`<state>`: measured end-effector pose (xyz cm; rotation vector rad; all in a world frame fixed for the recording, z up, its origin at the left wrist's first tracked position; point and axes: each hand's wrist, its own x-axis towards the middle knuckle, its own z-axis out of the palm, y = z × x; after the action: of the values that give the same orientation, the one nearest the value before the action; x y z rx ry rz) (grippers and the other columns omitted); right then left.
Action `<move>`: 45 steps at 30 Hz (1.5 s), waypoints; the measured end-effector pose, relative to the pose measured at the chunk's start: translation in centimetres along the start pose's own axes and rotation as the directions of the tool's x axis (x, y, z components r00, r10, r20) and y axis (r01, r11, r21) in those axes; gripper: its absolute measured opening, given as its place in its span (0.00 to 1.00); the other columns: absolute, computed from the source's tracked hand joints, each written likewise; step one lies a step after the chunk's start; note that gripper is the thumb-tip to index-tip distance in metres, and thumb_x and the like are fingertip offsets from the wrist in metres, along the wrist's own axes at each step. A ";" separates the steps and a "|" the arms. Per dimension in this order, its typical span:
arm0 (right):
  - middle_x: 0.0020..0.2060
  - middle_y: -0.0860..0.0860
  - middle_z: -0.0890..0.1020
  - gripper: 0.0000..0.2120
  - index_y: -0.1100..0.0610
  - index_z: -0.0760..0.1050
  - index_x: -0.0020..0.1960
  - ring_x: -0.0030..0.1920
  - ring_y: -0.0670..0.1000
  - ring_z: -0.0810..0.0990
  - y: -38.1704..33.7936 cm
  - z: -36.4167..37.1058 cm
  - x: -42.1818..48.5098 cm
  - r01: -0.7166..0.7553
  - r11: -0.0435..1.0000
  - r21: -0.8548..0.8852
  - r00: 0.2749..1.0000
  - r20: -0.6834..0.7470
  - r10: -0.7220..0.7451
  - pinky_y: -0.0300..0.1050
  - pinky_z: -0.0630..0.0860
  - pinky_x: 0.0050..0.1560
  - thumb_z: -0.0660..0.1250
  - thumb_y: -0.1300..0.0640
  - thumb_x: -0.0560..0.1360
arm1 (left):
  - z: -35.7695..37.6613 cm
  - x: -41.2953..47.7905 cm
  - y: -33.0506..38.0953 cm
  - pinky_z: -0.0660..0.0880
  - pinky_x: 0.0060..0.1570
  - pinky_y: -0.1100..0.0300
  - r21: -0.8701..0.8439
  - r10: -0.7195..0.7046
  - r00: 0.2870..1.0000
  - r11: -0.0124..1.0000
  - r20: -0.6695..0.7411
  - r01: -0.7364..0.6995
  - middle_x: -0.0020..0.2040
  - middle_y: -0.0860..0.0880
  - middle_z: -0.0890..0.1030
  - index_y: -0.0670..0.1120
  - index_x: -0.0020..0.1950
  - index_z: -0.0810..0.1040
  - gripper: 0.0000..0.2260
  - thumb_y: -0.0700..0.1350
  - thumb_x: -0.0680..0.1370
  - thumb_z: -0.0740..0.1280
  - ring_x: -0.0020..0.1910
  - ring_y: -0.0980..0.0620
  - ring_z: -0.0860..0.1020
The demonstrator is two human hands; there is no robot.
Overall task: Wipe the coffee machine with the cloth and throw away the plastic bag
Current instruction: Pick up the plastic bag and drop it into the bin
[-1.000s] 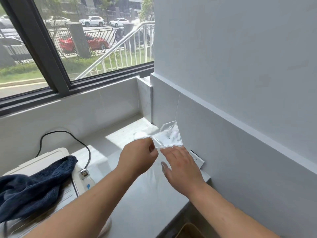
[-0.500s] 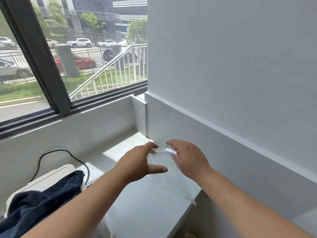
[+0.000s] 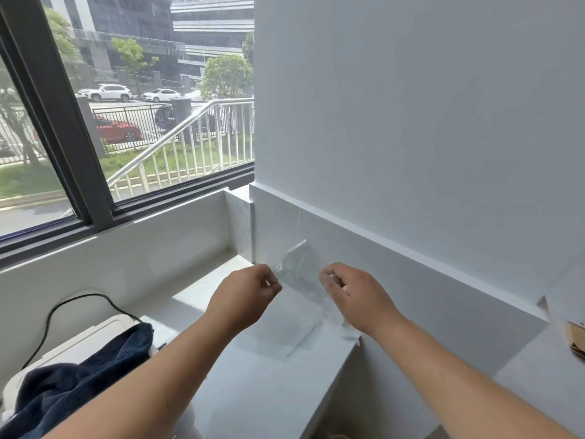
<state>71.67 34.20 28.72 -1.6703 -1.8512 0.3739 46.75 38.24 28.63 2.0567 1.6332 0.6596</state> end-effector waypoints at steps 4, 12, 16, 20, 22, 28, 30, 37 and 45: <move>0.50 0.40 0.82 0.24 0.40 0.76 0.51 0.52 0.40 0.79 0.2 -0.6 -1.2 -0.095 0.992 0.078 0.992 -0.075 0.101 0.46 0.77 0.54 0.52 0.24 0.75 | -0.7 -0.7 0.1 0.73 0.34 0.59 -0.183 -0.044 0.998 0.982 0.041 0.051 0.37 0.60 0.85 0.56 0.43 0.79 0.06 0.53 0.79 0.70 0.37 0.60 0.83; 0.62 0.46 0.80 0.38 0.42 0.72 0.64 0.67 0.51 0.77 -0.4 -0.6 -3.5 -0.358 0.772 0.525 0.895 -0.044 0.444 0.54 0.69 0.72 0.51 0.17 0.68 | -1.6 -1.5 -0.1 0.79 0.45 0.54 -0.605 -0.080 0.991 0.786 0.104 0.127 0.40 0.52 0.88 0.46 0.47 0.82 0.05 0.47 0.81 0.72 0.35 0.52 0.86; 0.59 0.55 0.85 0.47 0.52 0.76 0.67 0.60 0.56 0.82 -0.9 -1.4 -5.1 -0.523 0.493 0.695 0.813 0.233 0.533 0.59 0.75 0.68 0.52 0.19 0.65 | -1.7 -1.9 0.1 0.80 0.39 0.60 -0.718 -0.067 0.985 0.677 0.159 0.162 0.42 0.46 0.88 0.44 0.48 0.83 0.06 0.45 0.81 0.73 0.34 0.50 0.85; 0.49 0.58 0.86 0.35 0.58 0.78 0.65 0.48 0.58 0.84 -1.2 -1.9 -7.4 -0.593 0.419 0.688 0.784 0.376 0.494 0.57 0.81 0.56 0.66 0.32 0.71 | -0.5 -2.5 0.6 0.78 0.39 0.59 -0.743 -0.021 0.969 0.638 0.247 0.203 0.39 0.49 0.87 0.43 0.49 0.82 0.06 0.45 0.81 0.72 0.33 0.50 0.83; 0.42 0.57 0.82 0.29 0.62 0.78 0.65 0.39 0.56 0.80 -1.0 -1.8 -8.3 -0.588 0.393 0.707 0.780 0.367 0.507 0.52 0.82 0.41 0.73 0.43 0.72 | 0.3 -2.8 0.9 0.78 0.37 0.59 -0.745 0.006 0.959 0.631 0.283 0.216 0.39 0.48 0.87 0.43 0.49 0.81 0.05 0.44 0.82 0.72 0.31 0.50 0.82; 0.30 0.52 0.75 0.01 0.58 0.77 0.51 0.28 0.49 0.70 0.3 -1.7 -9.7 -0.568 0.316 0.760 0.772 0.360 0.523 0.39 0.70 0.26 0.67 0.60 0.82 | 3.2 -3.3 1.7 0.75 0.27 0.60 -0.700 0.048 0.918 0.664 0.393 0.265 0.37 0.46 0.85 0.44 0.49 0.79 0.08 0.47 0.81 0.72 0.27 0.48 0.80; 0.29 0.52 0.75 0.04 0.58 0.75 0.49 0.26 0.49 0.70 1.0 -1.8 -10.0 -0.575 0.313 0.756 0.770 0.370 0.520 0.39 0.69 0.25 0.67 0.60 0.82 | 4.2 -3.1 2.2 0.73 0.26 0.61 -0.681 0.040 0.913 0.679 0.407 0.274 0.36 0.45 0.85 0.44 0.48 0.79 0.09 0.48 0.81 0.73 0.26 0.47 0.79; 0.33 0.54 0.76 0.13 0.65 0.78 0.64 0.29 0.46 0.75 4.7 -2.2 -10.8 -0.550 0.283 0.786 0.786 0.372 0.494 0.36 0.75 0.31 0.61 0.70 0.82 | 7.0 -1.8 4.4 0.78 0.30 0.58 -0.659 0.038 0.878 0.676 0.476 0.328 0.38 0.46 0.85 0.45 0.52 0.80 0.11 0.52 0.80 0.73 0.28 0.47 0.80; 0.33 0.54 0.74 0.12 0.58 0.82 0.53 0.29 0.44 0.76 11.0 -3.7 -11.1 -0.498 0.189 0.846 0.765 0.326 0.555 0.33 0.74 0.28 0.61 0.69 0.83 | 10.5 -0.6 5.0 0.79 0.37 0.58 -0.642 0.114 0.818 0.684 0.563 0.346 0.39 0.45 0.84 0.54 0.56 0.85 0.17 0.35 0.81 0.63 0.31 0.48 0.77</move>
<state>82.81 24.53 22.40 -1.3399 -0.5677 1.3568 56.84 36.15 23.16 1.3338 0.9140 0.4635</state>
